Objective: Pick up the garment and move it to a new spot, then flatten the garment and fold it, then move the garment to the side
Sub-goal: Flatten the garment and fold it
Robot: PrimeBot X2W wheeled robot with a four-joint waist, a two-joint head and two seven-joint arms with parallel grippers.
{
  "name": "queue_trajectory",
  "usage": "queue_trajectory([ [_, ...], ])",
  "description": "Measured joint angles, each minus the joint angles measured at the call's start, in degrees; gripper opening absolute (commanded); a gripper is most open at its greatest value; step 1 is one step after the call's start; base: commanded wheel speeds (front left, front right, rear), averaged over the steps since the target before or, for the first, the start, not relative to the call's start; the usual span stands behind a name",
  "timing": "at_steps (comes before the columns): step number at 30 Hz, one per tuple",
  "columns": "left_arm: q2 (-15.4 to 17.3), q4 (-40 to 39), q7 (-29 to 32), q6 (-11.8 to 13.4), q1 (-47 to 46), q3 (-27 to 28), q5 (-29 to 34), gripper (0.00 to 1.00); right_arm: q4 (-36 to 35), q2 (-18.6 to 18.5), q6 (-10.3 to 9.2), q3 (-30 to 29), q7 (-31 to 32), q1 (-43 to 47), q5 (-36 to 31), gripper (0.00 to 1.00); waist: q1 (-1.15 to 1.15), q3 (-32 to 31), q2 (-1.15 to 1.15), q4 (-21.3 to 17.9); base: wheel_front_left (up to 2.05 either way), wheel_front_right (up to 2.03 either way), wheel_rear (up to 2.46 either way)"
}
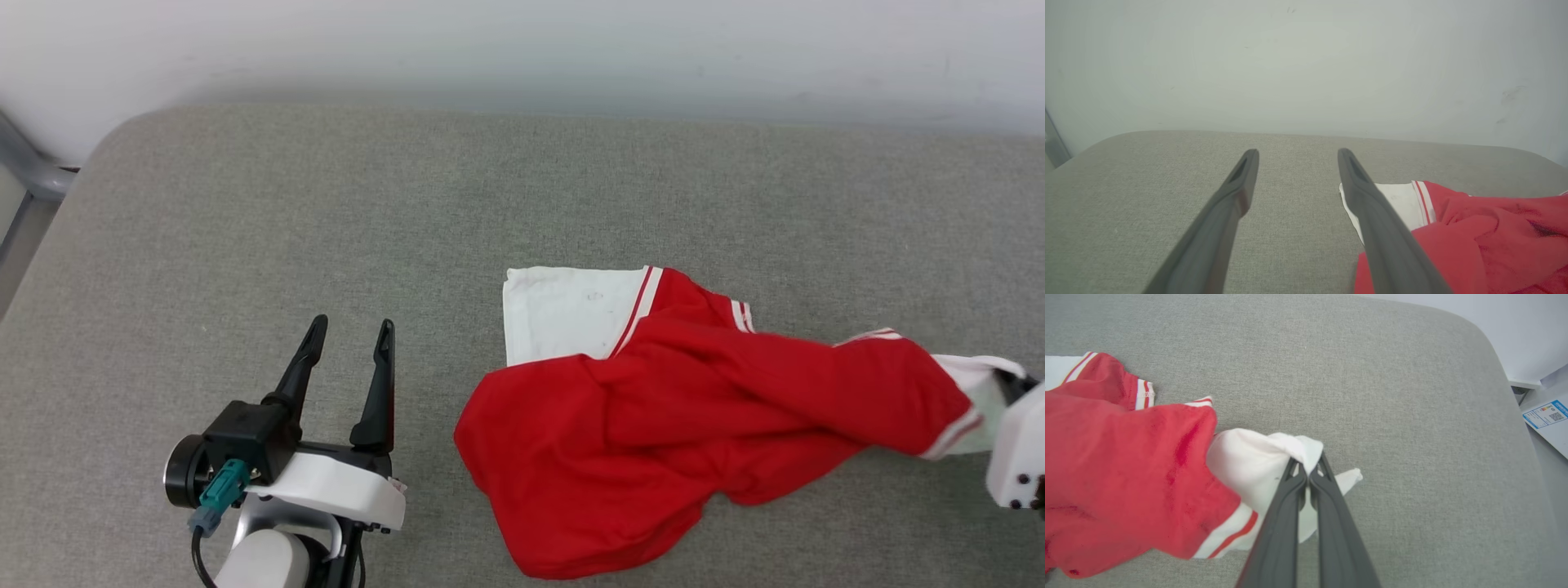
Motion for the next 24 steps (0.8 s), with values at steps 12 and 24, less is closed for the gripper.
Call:
queue_trajectory([
  [12,0.09,1.38,0.00,-0.08,-0.16,1.15,-0.10,1.00,14.92,5.20,0.00,-11.77,-12.68,2.16,-0.92,1.00,0.00,2.32,0.00,0.27,0.00,0.00,0.00],
  [24,0.51,3.13,0.20,0.44,1.55,1.52,-0.70,1.00,15.01,8.47,-0.01,-11.41,-34.09,1.29,-2.18,1.00,0.00,-1.35,0.00,-0.69,0.00,0.00,0.00],
])
